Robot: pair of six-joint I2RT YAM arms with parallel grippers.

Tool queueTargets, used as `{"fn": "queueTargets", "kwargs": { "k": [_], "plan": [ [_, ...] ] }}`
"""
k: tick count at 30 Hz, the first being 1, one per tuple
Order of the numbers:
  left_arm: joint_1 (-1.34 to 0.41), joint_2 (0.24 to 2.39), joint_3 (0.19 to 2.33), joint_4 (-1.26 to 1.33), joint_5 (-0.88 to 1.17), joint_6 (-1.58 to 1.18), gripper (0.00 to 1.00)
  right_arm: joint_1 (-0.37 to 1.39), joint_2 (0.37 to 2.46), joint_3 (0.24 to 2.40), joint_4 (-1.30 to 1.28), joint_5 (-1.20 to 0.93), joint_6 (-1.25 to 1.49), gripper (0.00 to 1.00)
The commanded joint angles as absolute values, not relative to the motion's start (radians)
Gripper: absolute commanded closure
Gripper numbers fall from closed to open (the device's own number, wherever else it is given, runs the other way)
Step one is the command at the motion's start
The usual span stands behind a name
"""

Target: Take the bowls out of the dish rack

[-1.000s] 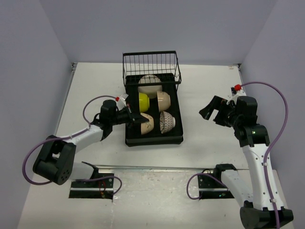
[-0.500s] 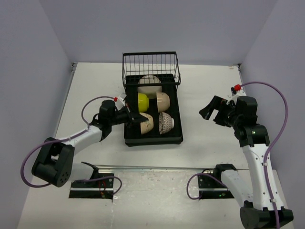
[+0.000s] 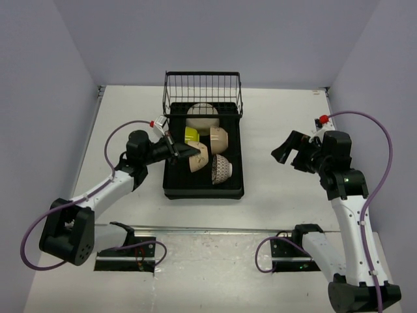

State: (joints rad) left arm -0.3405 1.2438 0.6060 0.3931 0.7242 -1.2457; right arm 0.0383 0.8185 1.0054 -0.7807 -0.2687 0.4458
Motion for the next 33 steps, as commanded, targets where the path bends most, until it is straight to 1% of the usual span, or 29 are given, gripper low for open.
{"fn": "queueTargets", "kwargs": {
  "k": [1, 6, 10, 12, 14, 15, 18, 21, 23, 24, 26, 27, 29, 30, 31, 32, 33],
  "plan": [
    [-0.331, 1.213, 0.646, 0.592, 0.776, -1.294, 1.00, 0.040, 0.821, 1.003, -0.746, -0.284, 0.434, 0.01],
    [-0.331, 1.210, 0.618, 0.643, 0.772, -1.327, 1.00, 0.040, 0.819, 0.994, -0.746, -0.284, 0.431, 0.01],
    [-0.322, 1.149, 0.630, 0.514, 0.755, -1.273, 1.00, 0.043, 0.821, 0.991, -0.744, -0.282, 0.430, 0.01],
    [-0.301, 1.105, 0.623, 0.500, 0.756, -1.273, 1.00, 0.043, 0.821, 0.994, -0.742, -0.284, 0.430, 0.01],
    [-0.267, 1.068, 0.632, 0.405, 0.758, -1.241, 1.00, 0.043, 0.825, 0.996, -0.742, -0.287, 0.431, 0.01],
    [-0.243, 1.036, 0.656, 0.315, 0.758, -1.194, 1.00, 0.044, 0.827, 0.997, -0.742, -0.287, 0.433, 0.01],
    [-0.203, 0.974, 0.724, 0.158, 0.755, -1.119, 1.00, 0.046, 0.830, 1.002, -0.742, -0.291, 0.433, 0.01],
    [-0.143, 0.918, 0.756, -0.067, 0.736, -1.036, 1.00, 0.049, 0.834, 1.005, -0.742, -0.295, 0.433, 0.01],
    [-0.107, 0.894, 0.778, -0.148, 0.712, -0.999, 1.00, 0.051, 0.833, 1.005, -0.742, -0.298, 0.434, 0.01],
    [-0.101, 0.894, 0.797, -0.261, 0.654, -0.941, 1.00, 0.054, 0.834, 1.006, -0.742, -0.302, 0.434, 0.01],
    [-0.087, 0.910, 0.885, -0.369, 0.580, -0.879, 1.00, 0.058, 0.835, 1.005, -0.742, -0.304, 0.436, 0.01],
    [-0.081, 0.919, 0.956, -0.490, 0.484, -0.820, 1.00, 0.060, 0.836, 1.005, -0.742, -0.305, 0.436, 0.01],
    [-0.072, 0.971, 1.034, -0.613, 0.370, -0.769, 1.00, 0.061, 0.834, 1.005, -0.745, -0.307, 0.437, 0.01],
    [-0.069, 0.989, 1.069, -0.712, 0.253, -0.724, 1.00, 0.063, 0.833, 1.005, -0.746, -0.308, 0.440, 0.01],
    [-0.068, 1.012, 1.144, -0.753, 0.189, -0.703, 1.00, 0.064, 0.833, 1.006, -0.747, -0.311, 0.442, 0.01],
    [-0.067, 1.046, 1.178, -0.784, 0.134, -0.683, 1.00, 0.066, 0.831, 1.006, -0.749, -0.313, 0.443, 0.01],
    [-0.064, 1.060, 1.212, -0.820, 0.036, -0.651, 1.00, 0.066, 0.831, 1.008, -0.750, -0.314, 0.445, 0.01]
  ]
}}
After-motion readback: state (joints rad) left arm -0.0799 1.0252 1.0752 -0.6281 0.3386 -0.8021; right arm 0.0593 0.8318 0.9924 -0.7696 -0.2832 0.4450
